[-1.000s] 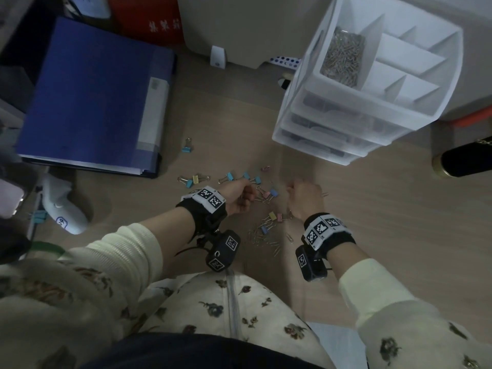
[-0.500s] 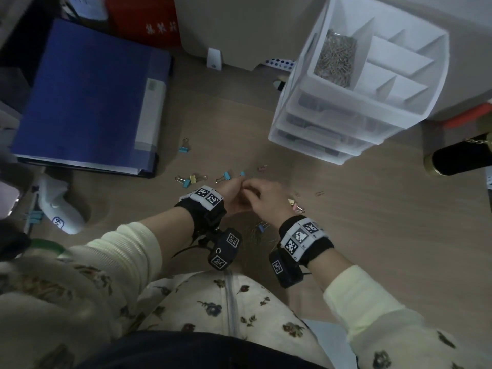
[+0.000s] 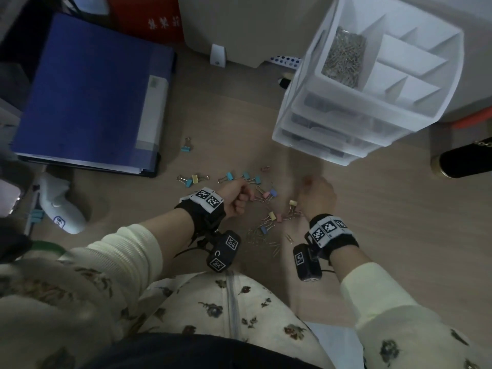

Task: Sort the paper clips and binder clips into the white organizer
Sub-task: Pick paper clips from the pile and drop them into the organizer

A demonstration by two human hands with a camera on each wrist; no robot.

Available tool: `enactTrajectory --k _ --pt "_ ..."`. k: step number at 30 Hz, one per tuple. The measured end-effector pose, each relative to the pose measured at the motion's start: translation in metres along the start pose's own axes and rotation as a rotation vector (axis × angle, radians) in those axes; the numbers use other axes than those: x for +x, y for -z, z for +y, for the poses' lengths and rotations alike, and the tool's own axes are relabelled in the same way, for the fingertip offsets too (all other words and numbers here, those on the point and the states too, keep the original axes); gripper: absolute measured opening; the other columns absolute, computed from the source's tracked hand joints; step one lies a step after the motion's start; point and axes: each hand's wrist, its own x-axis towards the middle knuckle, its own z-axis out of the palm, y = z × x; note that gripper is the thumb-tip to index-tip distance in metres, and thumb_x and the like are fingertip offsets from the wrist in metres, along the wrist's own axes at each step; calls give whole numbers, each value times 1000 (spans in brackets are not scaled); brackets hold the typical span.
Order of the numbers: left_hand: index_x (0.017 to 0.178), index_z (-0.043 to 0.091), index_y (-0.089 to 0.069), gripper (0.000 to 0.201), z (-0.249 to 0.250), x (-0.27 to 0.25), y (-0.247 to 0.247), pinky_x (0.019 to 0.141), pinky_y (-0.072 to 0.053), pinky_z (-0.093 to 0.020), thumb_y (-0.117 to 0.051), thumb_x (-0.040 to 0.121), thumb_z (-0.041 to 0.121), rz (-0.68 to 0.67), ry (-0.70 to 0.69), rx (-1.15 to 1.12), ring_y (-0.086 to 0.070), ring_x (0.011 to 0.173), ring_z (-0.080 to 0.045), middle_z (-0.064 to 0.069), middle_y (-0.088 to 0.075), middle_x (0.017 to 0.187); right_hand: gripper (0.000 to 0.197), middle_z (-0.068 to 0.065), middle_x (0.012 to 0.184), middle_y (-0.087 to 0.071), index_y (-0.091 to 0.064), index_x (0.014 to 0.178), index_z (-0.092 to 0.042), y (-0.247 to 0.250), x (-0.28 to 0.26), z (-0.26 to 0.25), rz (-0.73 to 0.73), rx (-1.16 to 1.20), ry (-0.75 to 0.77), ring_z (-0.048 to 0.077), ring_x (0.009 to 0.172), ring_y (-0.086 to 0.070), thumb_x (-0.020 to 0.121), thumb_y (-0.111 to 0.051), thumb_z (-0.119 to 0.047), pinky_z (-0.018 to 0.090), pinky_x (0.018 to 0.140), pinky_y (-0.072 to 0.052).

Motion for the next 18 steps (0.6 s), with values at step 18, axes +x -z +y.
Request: enactTrajectory --k 18 --pt "72 6 -56 34 -2 6 -5 46 -39 -20 -37 97 20 10 -38 -111 -38 55 -10 -1 -42 65 26 13 113 -60 -61 107 -9 -5 1 4 -176 -328 123 31 110 -49 90 -47 -23 38 93 -34"
